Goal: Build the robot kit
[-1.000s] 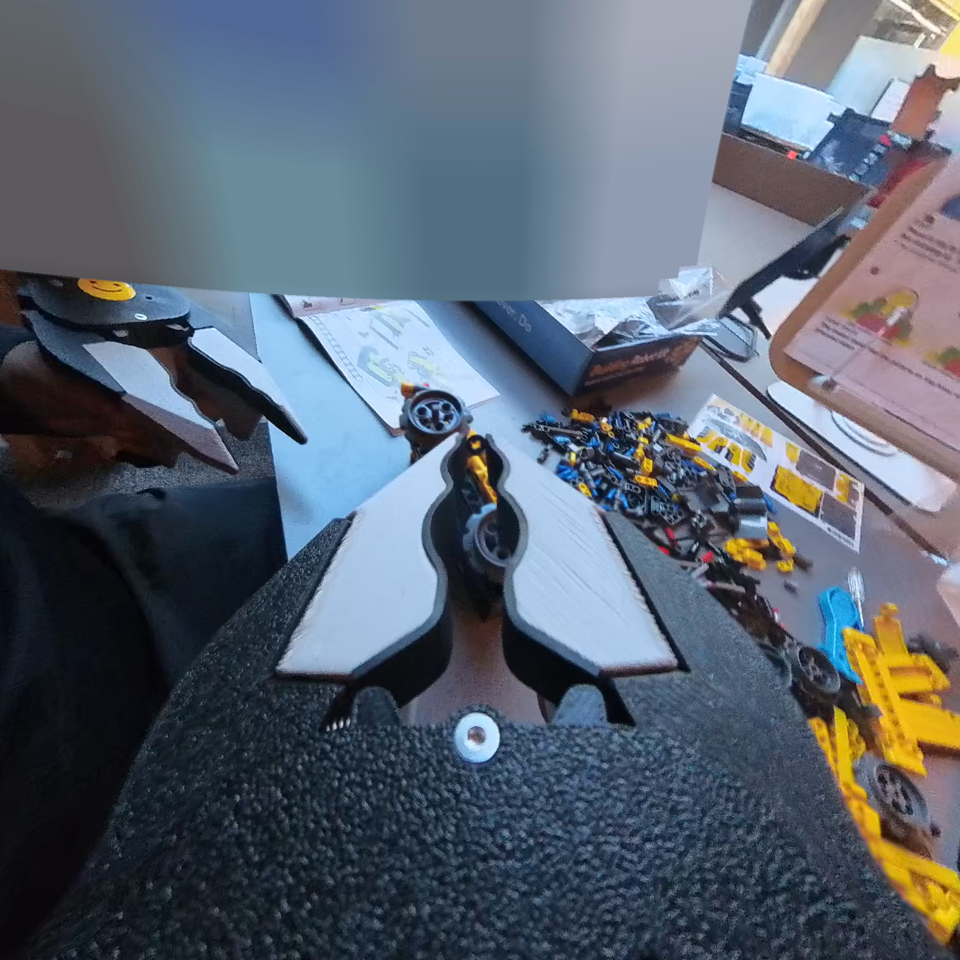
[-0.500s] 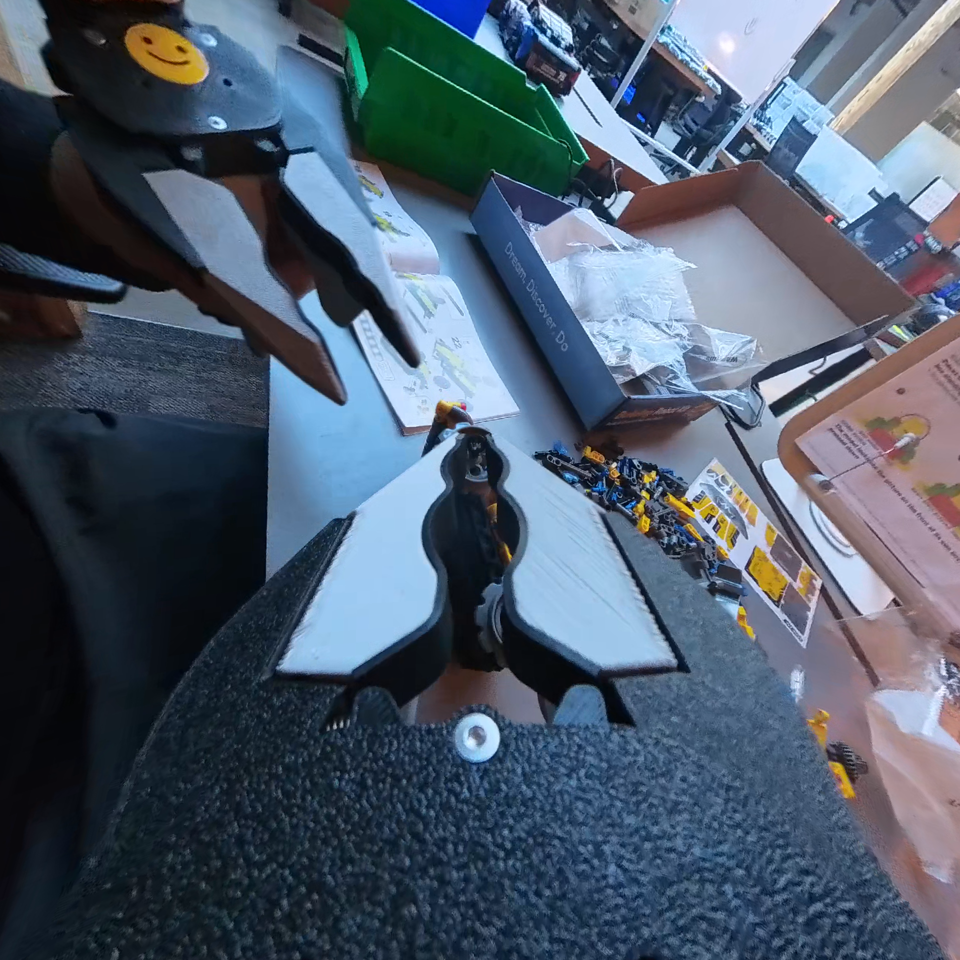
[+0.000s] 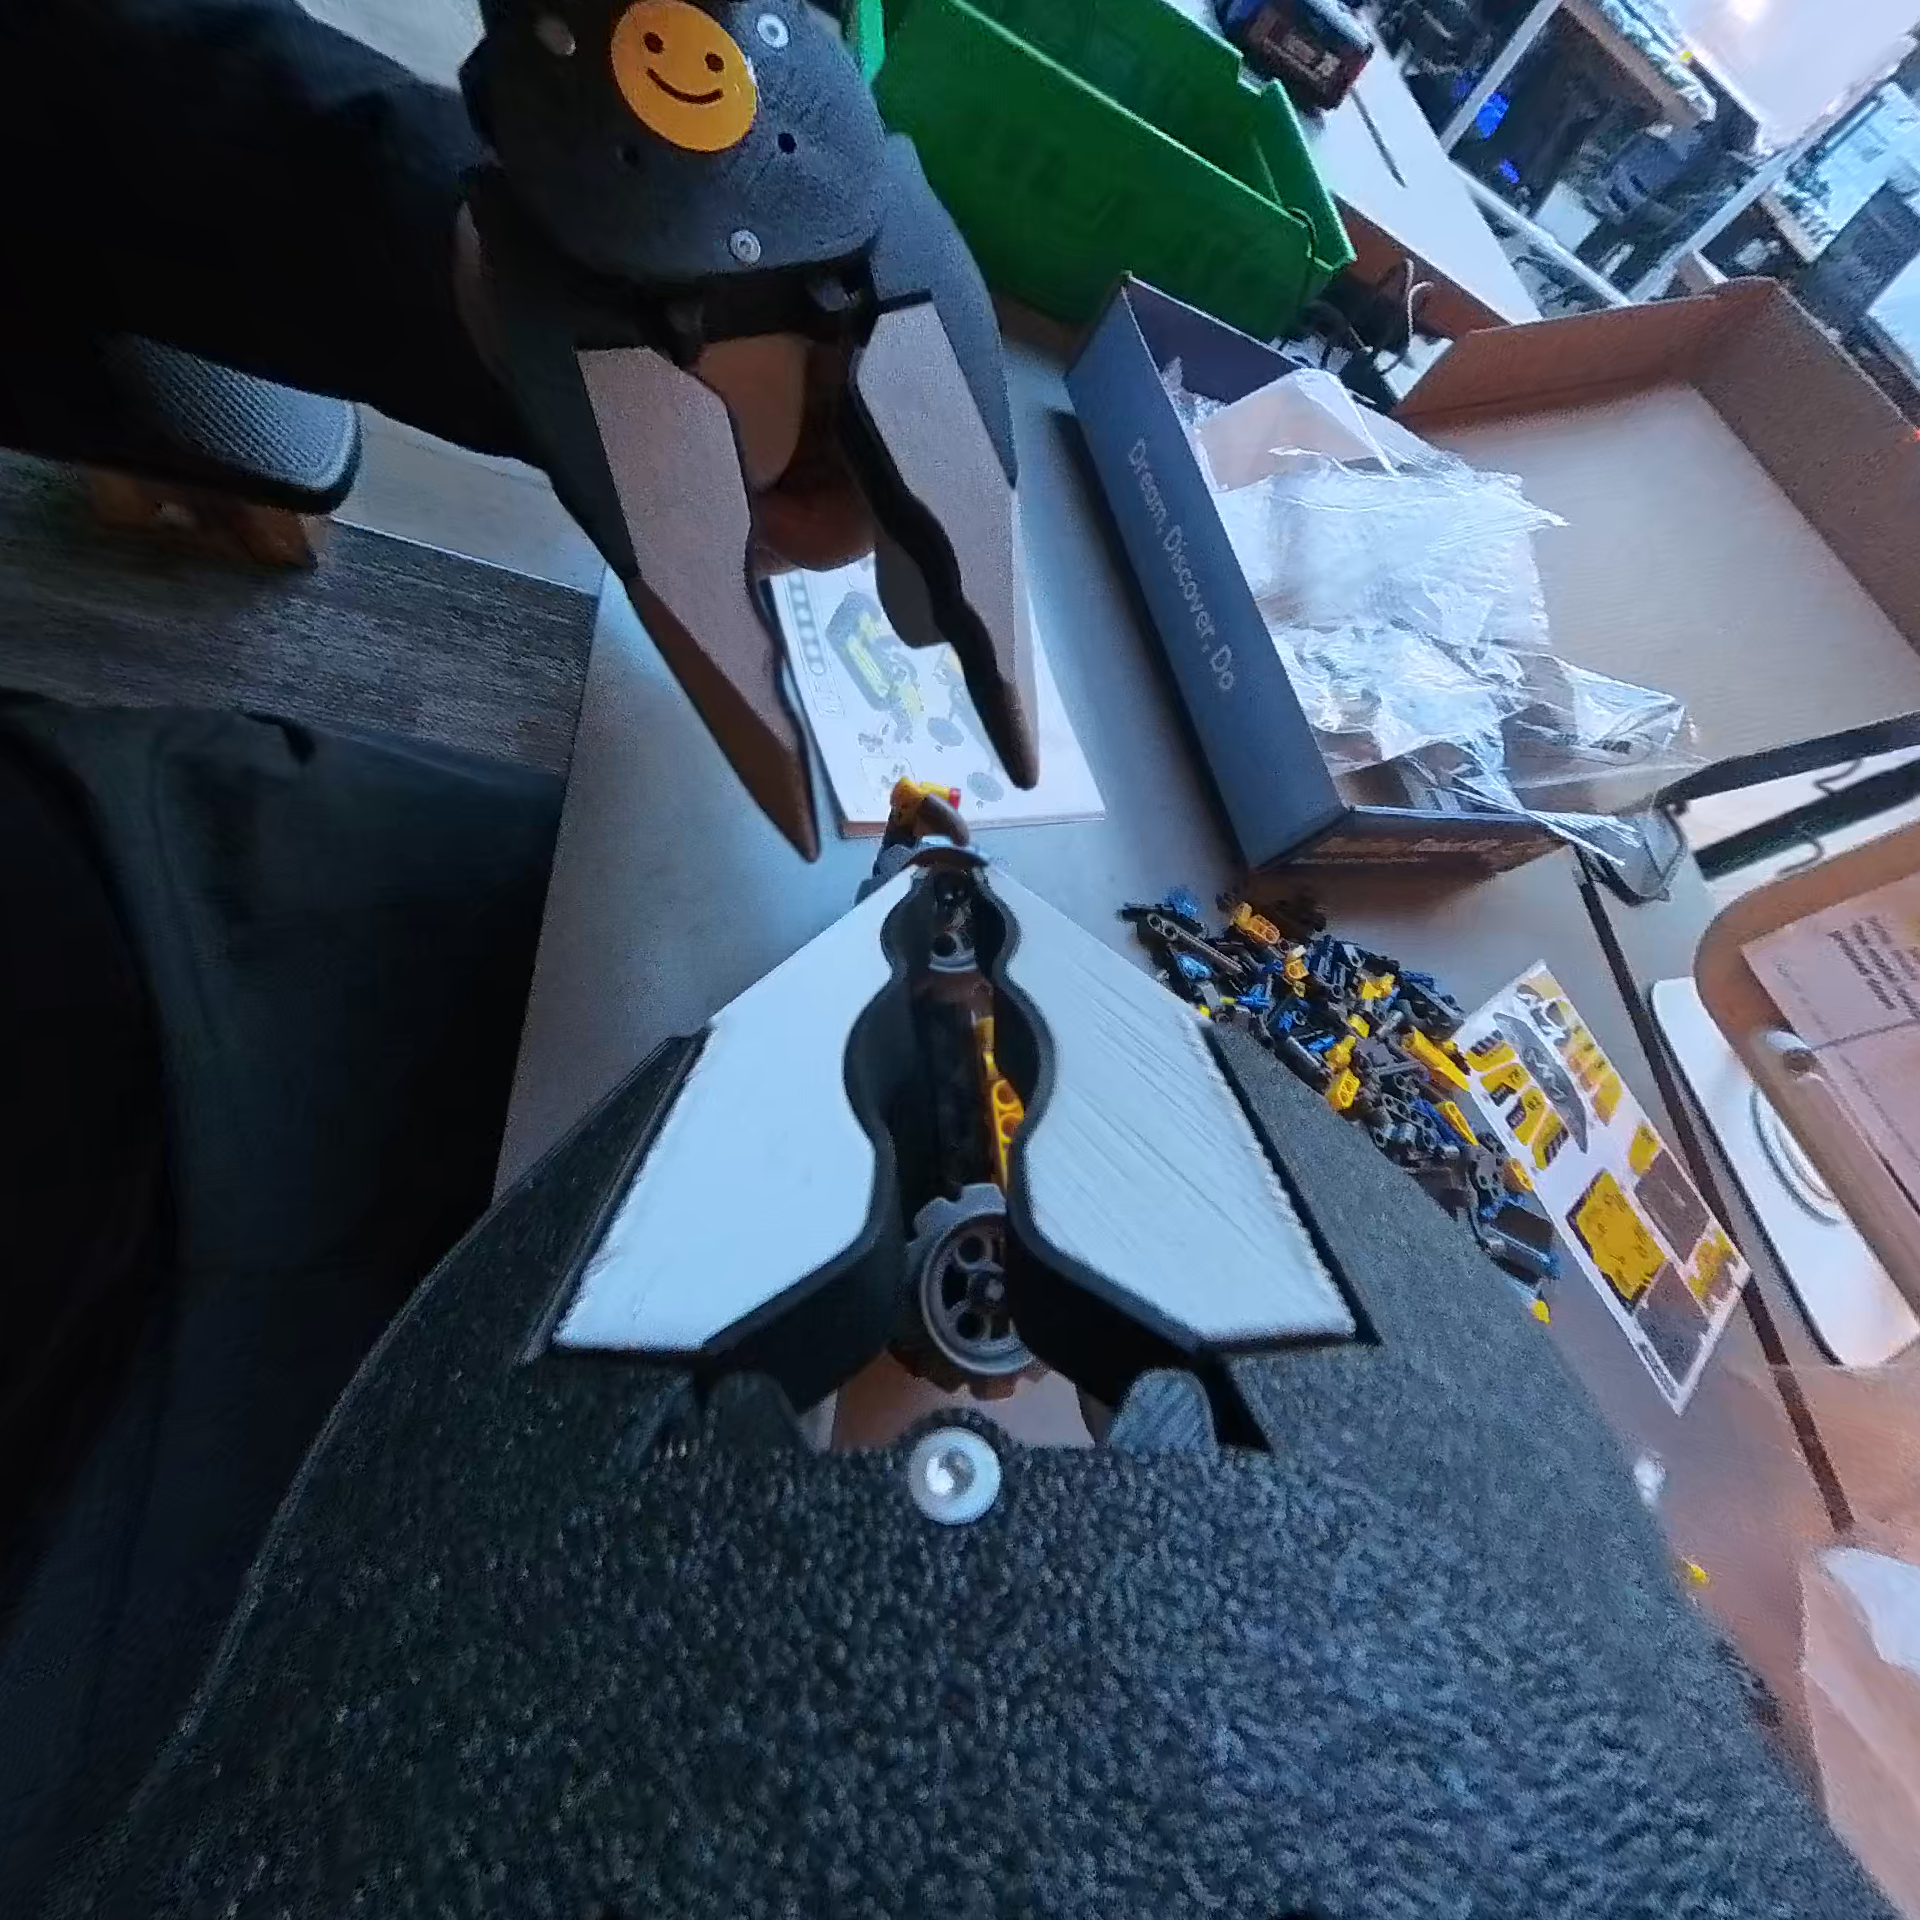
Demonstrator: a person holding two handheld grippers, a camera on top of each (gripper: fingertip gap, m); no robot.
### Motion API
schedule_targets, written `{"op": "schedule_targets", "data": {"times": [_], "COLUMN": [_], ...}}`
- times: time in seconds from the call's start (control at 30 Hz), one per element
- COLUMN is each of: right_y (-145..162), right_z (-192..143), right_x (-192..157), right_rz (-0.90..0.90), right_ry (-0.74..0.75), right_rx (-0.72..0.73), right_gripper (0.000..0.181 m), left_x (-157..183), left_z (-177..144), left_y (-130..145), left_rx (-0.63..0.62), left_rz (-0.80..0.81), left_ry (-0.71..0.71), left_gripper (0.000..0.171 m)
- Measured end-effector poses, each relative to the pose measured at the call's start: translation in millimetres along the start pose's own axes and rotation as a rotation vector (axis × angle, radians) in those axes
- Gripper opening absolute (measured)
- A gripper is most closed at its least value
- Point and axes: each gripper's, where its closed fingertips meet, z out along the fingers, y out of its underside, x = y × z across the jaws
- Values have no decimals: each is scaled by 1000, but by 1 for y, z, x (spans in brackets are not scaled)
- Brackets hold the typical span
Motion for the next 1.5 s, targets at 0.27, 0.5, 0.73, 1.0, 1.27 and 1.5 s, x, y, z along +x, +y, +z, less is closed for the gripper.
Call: {"op": "schedule_targets", "data": {"times": [0.27,0.5,0.73,1.0,1.27,1.5], "right_y": [-19,-29,-27,-5,-28,-41], "right_z": [-7,-20,-20,-2,-5,-19], "right_x": [-8,-2,9,-4,-11,4], "right_rz": [84,293,436,298,358,877], "right_ry": [-71,-58,36,125,28,-197], "right_rx": [124,275,277,106,212,537], "right_gripper": [7,7,7,7,7,7], "left_x": [5,17,13,17,21,12], "left_z": [-11,-15,-3,2,-14,-17], "left_y": [-37,-62,-54,-36,-48,-59], "left_rx": [118,282,218,181,254,310], "left_rz": [202,233,271,95,366,287], "left_ry": [-106,-209,-321,-134,-231,-339], "left_gripper": [21,18,16,24,15,6]}}
